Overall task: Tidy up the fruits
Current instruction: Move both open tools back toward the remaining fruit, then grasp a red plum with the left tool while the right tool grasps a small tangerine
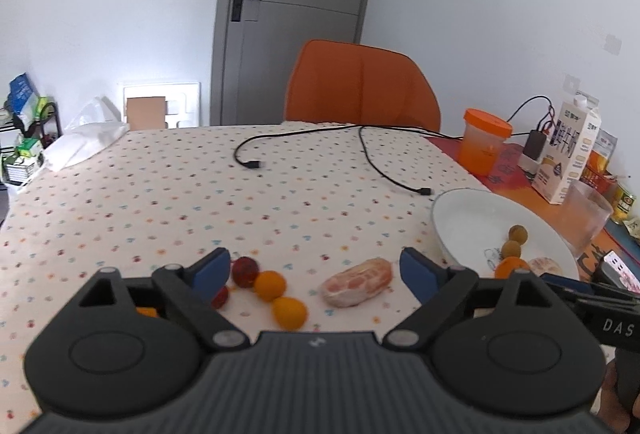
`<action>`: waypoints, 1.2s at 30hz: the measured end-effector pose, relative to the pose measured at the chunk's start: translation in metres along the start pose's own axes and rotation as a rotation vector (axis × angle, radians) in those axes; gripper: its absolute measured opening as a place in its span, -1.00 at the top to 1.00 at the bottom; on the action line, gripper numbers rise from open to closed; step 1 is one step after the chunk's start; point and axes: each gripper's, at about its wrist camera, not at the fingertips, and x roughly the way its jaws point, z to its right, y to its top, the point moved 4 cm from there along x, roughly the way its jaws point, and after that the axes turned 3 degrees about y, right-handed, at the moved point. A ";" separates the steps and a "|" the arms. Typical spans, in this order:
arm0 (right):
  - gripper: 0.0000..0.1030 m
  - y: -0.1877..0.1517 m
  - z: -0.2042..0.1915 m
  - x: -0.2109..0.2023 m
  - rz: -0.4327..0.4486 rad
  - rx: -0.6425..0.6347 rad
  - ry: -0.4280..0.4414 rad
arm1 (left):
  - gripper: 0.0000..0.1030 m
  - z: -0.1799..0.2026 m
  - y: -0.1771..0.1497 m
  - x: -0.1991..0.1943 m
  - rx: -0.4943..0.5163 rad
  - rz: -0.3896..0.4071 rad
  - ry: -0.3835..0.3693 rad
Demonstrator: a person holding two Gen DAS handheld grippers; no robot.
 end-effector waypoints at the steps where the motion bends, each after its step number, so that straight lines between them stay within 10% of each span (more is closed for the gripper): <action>1: -0.41 0.000 -0.002 0.000 0.001 -0.002 0.003 | -0.76 -0.002 0.000 -0.002 0.001 0.002 0.005; 15: -0.99 -0.007 -0.035 0.008 -0.014 -0.047 0.054 | -0.76 -0.036 -0.013 -0.014 0.002 -0.021 0.057; 31: -1.00 -0.016 -0.066 0.021 -0.049 -0.098 0.117 | -0.75 -0.066 -0.025 -0.018 -0.037 -0.017 0.088; 36: -0.77 -0.014 -0.073 0.028 -0.058 -0.101 0.135 | -0.47 -0.069 -0.022 -0.013 -0.048 -0.021 0.088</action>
